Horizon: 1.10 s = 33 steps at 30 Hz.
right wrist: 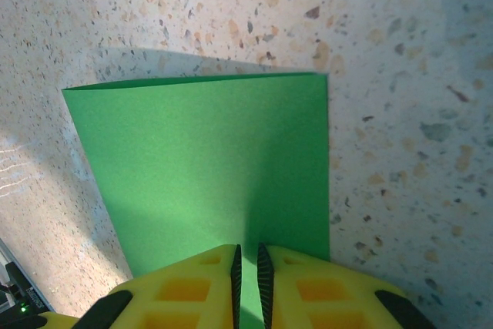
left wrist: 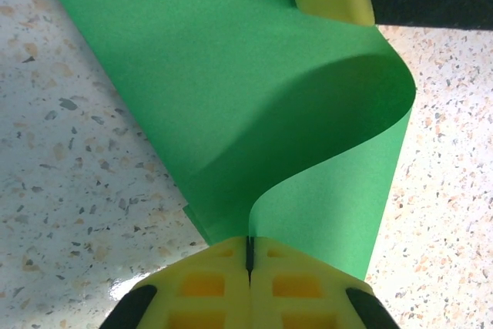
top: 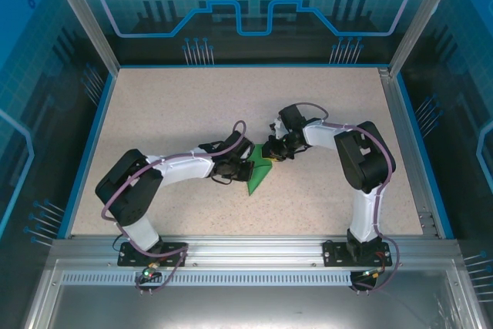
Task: Fold a paper plane with a square sheet of paper (pick it up from the middle)
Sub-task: Third fold the triangle at the center of the table.
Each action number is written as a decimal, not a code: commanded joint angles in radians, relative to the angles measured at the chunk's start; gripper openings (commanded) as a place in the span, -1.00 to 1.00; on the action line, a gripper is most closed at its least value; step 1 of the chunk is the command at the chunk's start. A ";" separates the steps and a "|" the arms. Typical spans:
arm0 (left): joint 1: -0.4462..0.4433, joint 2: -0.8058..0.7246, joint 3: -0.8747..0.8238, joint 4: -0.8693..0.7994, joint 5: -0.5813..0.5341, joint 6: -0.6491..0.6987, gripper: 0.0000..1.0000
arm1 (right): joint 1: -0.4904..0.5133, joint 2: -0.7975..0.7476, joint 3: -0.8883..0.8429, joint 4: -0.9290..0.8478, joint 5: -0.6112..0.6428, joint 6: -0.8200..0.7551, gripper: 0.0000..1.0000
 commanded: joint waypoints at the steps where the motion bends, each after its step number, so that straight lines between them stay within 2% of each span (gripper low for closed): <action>1: 0.008 0.017 0.016 -0.033 -0.021 -0.010 -0.88 | 0.019 0.013 -0.009 -0.102 0.039 0.006 -0.64; 33: 0.007 0.047 0.021 -0.018 -0.033 -0.015 -0.83 | 0.021 0.018 -0.004 -0.111 0.039 0.006 -0.64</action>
